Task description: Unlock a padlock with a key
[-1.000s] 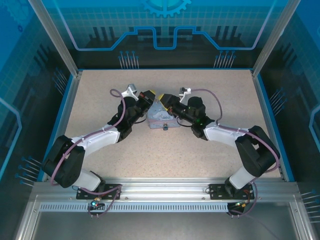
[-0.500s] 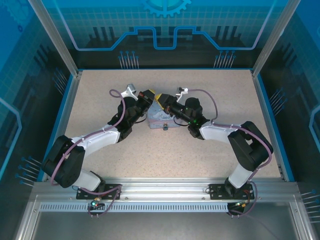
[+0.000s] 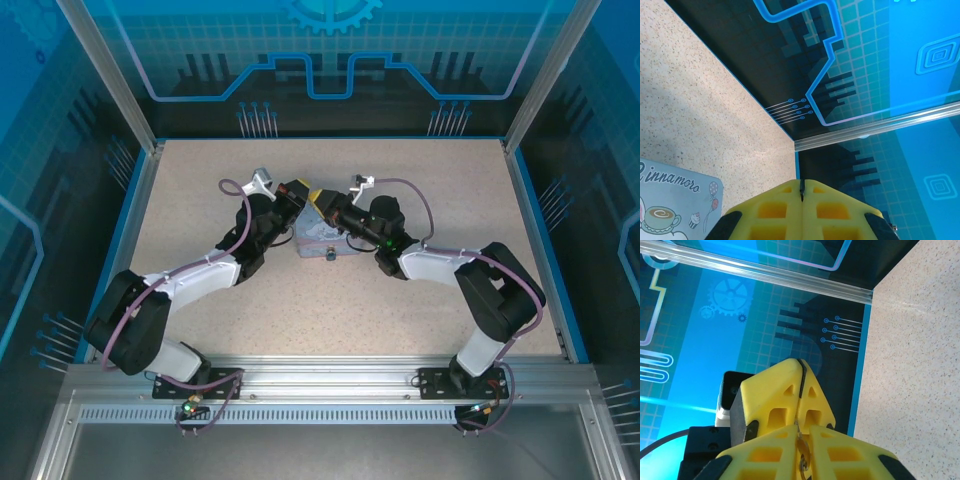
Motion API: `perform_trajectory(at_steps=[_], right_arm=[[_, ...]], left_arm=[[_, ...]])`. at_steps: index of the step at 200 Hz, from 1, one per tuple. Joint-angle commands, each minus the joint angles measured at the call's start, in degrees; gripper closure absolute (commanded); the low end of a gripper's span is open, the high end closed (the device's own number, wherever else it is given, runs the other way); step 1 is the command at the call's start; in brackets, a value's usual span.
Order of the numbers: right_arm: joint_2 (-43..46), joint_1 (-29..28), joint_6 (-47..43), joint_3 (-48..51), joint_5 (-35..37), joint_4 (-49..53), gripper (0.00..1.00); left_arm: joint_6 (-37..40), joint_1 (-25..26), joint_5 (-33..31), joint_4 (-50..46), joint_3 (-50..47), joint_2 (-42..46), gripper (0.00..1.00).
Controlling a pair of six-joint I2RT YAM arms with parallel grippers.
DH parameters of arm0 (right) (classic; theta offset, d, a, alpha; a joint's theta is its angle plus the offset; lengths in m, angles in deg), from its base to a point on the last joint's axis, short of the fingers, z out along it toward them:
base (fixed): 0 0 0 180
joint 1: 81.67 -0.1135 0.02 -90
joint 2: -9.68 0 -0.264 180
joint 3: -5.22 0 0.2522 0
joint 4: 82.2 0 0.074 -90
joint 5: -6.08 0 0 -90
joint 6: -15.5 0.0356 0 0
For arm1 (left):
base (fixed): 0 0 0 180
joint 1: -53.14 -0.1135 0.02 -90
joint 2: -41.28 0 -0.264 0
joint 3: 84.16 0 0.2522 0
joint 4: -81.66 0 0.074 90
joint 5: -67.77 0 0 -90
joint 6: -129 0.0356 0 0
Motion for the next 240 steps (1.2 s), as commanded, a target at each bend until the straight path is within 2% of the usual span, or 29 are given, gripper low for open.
perform_trajectory(at_steps=[1,11,45,58,67,80,92,132,163,200,240], right_arm=[[-0.68,-1.03,-0.10,-1.22,-0.63,-1.68,0.93],[-0.63,-1.03,-0.05,-1.17,-0.76,-1.67,1.00],[-0.50,-0.72,0.07,-1.18,-0.75,-1.06,1.00],[-0.11,-0.14,-0.06,-0.81,-1.36,-0.36,1.00],[0.39,0.47,-0.42,-0.34,-1.86,0.43,1.00],[1.25,1.35,-1.30,0.21,-2.63,2.21,1.00],[2.14,2.15,-2.30,0.25,-3.49,4.76,1.00],[3.88,4.22,-3.88,0.91,-6.46,8.42,1.00],[4.03,5.96,-3.30,1.32,-9.29,8.16,1.00],[3.37,7.05,-2.51,0.41,-12.24,7.28,1.00],[2.55,7.15,-2.29,-0.87,-12.76,7.63,1.00]], left_arm=[[1.06,0.36,-1.24,1.22,1.10,-0.59,1.00],[1.01,0.45,-1.25,1.00,1.16,-0.59,1.00],[1.26,0.47,0.41,0.31,1.82,-0.73,1.00],[1.79,0.09,2.54,-2.08,2.67,-0.08,0.68],[3.11,-0.34,4.50,-5.05,3.61,0.63,0.53],[4.56,-1.66,7.99,-9.81,4.97,1.63,0.41],[4.99,-3.69,11.68,-13.16,5.86,1.97,0.36],[3.66,-12.93,29.11,-17.20,8.99,-0.63,0.31],[4.97,-15.83,41.67,-17.81,12.80,-4.23,0.34],[6.02,-15.78,48.62,-18.35,14.72,-6.46,0.41],[5.55,-14.50,49.33,-17.60,14.16,-7.20,0.52]])
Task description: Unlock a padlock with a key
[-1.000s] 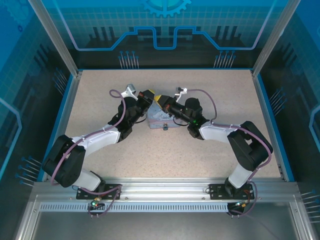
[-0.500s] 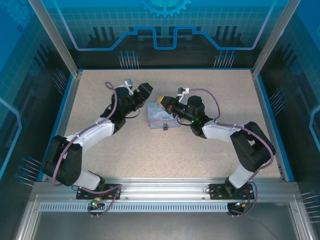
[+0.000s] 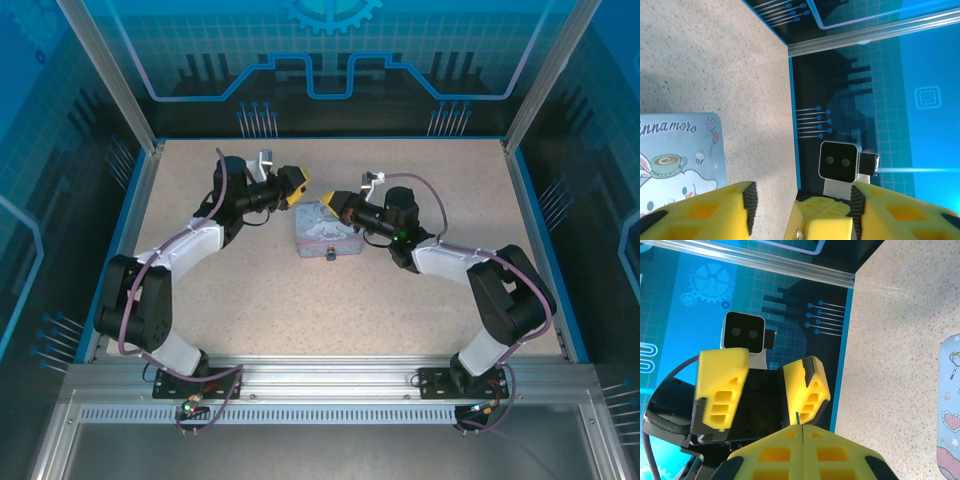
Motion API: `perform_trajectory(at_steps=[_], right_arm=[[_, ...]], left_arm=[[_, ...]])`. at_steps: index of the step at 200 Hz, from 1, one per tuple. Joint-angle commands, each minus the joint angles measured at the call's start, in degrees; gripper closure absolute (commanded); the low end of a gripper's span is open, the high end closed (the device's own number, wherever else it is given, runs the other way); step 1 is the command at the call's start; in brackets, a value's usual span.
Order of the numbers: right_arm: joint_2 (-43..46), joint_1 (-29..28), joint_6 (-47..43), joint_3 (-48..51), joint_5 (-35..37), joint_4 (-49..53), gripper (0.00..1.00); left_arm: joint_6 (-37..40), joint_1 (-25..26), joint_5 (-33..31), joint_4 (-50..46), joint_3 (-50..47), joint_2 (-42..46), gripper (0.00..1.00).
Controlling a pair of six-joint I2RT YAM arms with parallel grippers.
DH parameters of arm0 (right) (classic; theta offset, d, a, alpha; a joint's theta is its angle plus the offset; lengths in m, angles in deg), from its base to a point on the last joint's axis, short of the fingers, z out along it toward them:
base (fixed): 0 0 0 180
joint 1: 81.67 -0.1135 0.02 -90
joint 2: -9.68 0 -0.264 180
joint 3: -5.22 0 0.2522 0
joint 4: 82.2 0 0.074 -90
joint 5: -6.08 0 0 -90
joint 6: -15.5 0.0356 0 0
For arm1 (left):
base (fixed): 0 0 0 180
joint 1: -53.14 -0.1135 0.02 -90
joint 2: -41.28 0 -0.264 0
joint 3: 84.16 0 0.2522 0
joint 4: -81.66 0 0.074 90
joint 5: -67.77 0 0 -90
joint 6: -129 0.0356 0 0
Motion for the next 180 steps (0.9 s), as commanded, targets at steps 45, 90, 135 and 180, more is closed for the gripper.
perform_trajectory(at_steps=[45,90,135,180], right_arm=[[-0.56,0.58,0.25,-1.80,-1.85,-0.06,1.00],[-0.27,0.71,0.07,-1.82,-1.80,0.60,1.00],[-0.03,0.84,-0.11,-1.80,-1.70,1.03,1.00],[0.26,0.93,-0.08,-1.82,-1.70,1.11,1.00]], left_arm=[[0.41,2.72,4.18,0.95,1.94,-1.99,0.62],[-1.89,2.99,4.02,4.24,0.66,-2.54,0.68],[-2.69,3.12,4.28,5.66,0.24,-2.91,0.73],[-2.70,3.39,4.47,6.00,-1.01,-2.77,0.75]])
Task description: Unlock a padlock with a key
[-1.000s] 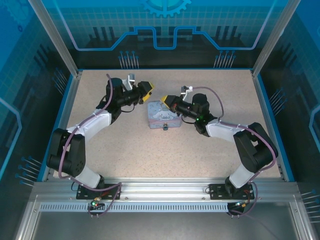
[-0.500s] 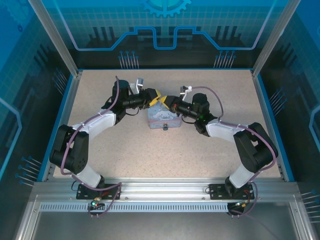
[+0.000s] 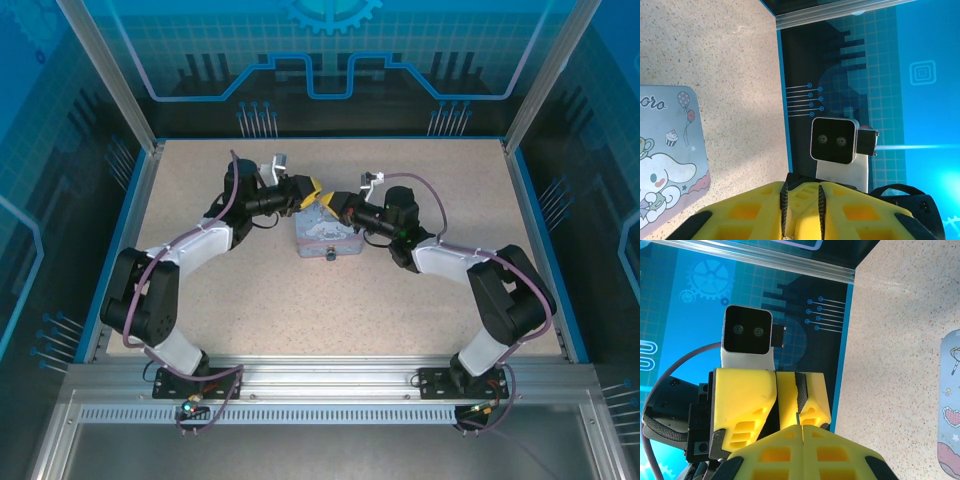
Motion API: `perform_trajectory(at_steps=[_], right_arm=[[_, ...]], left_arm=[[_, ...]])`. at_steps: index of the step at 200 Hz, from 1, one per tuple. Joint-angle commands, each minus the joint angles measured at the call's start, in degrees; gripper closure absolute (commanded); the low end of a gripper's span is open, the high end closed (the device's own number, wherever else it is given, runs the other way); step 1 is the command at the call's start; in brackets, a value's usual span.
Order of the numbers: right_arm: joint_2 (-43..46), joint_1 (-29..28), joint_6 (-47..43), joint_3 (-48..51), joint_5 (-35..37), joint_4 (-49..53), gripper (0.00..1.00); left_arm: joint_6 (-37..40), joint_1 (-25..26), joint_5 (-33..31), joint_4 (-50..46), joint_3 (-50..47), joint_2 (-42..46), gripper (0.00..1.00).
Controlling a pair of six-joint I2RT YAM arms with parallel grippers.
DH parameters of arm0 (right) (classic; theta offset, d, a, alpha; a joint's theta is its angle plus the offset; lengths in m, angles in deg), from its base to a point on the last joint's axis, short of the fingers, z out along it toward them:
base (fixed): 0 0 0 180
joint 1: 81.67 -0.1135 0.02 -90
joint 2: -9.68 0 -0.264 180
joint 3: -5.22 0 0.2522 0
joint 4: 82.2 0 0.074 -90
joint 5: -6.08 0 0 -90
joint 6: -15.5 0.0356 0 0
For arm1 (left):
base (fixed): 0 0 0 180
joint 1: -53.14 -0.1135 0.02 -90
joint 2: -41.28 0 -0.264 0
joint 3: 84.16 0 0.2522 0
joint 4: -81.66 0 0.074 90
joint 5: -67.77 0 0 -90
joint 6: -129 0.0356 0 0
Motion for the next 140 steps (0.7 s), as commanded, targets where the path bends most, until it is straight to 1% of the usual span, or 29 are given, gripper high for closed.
perform_trajectory(at_steps=[1,17,32,51,75,103,123,138,140], right_arm=[[0.31,0.78,-0.25,-1.62,-0.87,0.54,1.00],[0.34,0.78,-0.31,-1.63,-0.78,0.64,1.00],[0.46,0.78,-0.20,-1.58,-0.77,0.65,1.00],[0.51,0.78,-0.17,-1.54,-0.67,0.47,1.00],[0.86,0.89,-0.38,-1.37,-0.68,0.82,1.00],[0.94,0.97,-0.35,-1.18,-0.68,0.82,1.00],[0.86,0.96,-0.36,-1.16,-0.69,0.82,1.00],[0.86,1.04,-0.25,-1.03,-0.69,0.82,1.00],[0.90,1.07,-0.24,-0.98,-0.67,0.82,0.98]], left_arm=[[-0.65,0.55,1.62,1.90,-1.00,-0.44,0.75],[-0.97,0.63,1.71,2.45,-1.30,-0.54,0.76],[-1.15,0.74,1.70,2.78,-1.24,-0.72,0.79],[-0.81,0.82,1.72,2.27,-1.09,-0.82,0.79],[-0.87,0.91,1.62,2.34,-1.40,-0.94,0.82],[-0.85,0.93,1.49,2.37,-1.44,-0.88,0.91],[-0.87,0.95,1.20,2.21,-1.40,-0.81,1.00],[-0.91,0.88,0.75,2.17,-1.31,-0.81,1.00],[-0.94,0.93,0.70,2.17,-1.31,-0.74,1.00]])
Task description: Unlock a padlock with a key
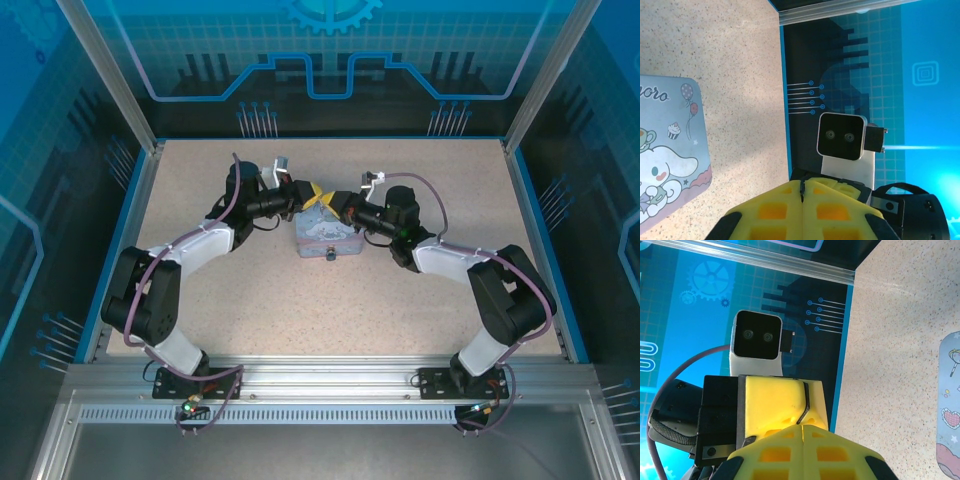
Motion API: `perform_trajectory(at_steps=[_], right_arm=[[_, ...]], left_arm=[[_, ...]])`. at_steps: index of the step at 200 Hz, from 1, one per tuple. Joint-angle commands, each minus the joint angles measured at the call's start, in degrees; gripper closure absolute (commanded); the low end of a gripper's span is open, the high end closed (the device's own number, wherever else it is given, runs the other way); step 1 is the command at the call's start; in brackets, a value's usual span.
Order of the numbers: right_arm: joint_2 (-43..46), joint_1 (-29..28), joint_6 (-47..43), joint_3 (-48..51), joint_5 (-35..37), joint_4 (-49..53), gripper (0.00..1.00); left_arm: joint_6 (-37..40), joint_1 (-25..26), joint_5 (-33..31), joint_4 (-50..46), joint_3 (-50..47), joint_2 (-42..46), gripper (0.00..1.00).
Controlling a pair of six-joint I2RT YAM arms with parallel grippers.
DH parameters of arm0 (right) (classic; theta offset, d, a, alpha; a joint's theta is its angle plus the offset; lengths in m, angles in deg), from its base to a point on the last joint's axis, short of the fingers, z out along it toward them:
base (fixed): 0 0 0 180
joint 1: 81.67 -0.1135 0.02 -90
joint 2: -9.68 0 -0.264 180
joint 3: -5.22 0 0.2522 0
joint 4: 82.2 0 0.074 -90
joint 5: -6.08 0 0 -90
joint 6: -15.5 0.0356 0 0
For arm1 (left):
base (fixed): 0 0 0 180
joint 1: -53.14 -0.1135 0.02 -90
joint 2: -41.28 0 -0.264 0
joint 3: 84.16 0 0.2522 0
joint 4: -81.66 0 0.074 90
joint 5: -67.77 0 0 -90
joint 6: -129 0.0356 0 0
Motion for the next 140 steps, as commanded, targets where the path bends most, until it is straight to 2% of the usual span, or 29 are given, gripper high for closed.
perform_trajectory(at_steps=[1,9,26,38,62,76,89,121,130,140], right_arm=[[0.94,0.75,-0.28,-0.93,-0.53,0.80,0.97],[1.13,0.89,-0.40,-0.59,-0.51,0.80,0.85],[2.18,1.41,-0.57,0.51,0.16,1.40,0.47],[3.21,1.99,-0.90,1.32,0.41,1.84,0.28],[6.16,3.31,-3.21,2.09,0.87,6.53,0.01],[8.57,3.93,-6.85,0.97,1.09,12.61,0.00],[11.42,3.85,-13.73,-3.00,2.33,24.13,0.00],[12.14,3.22,-28.22,-20.54,8.87,62.61,0.00],[11.57,3.11,-31.32,-23.59,11.12,67.70,0.00],[11.83,3.18,-31.39,-23.80,14.29,68.93,0.00]], left_arm=[[0.26,0.51,0.59,1.47,-0.43,-0.30,1.00],[0.30,0.50,0.19,1.42,-0.50,-0.17,1.00],[0.77,0.50,-0.95,0.76,-0.44,0.45,1.00],[1.14,0.50,-1.51,0.31,-0.30,0.94,1.00],[1.76,0.43,-2.46,-0.40,0.09,1.82,1.00],[2.19,0.41,-2.92,-0.83,0.35,2.33,1.00],[2.75,0.41,-3.36,-1.46,0.75,2.89,1.00],[4.07,0.41,-4.35,-3.02,1.91,4.06,1.00],[4.11,0.41,-4.59,-3.06,2.24,4.11,1.00],[4.09,0.41,-4.66,-3.06,2.76,4.13,1.00]])
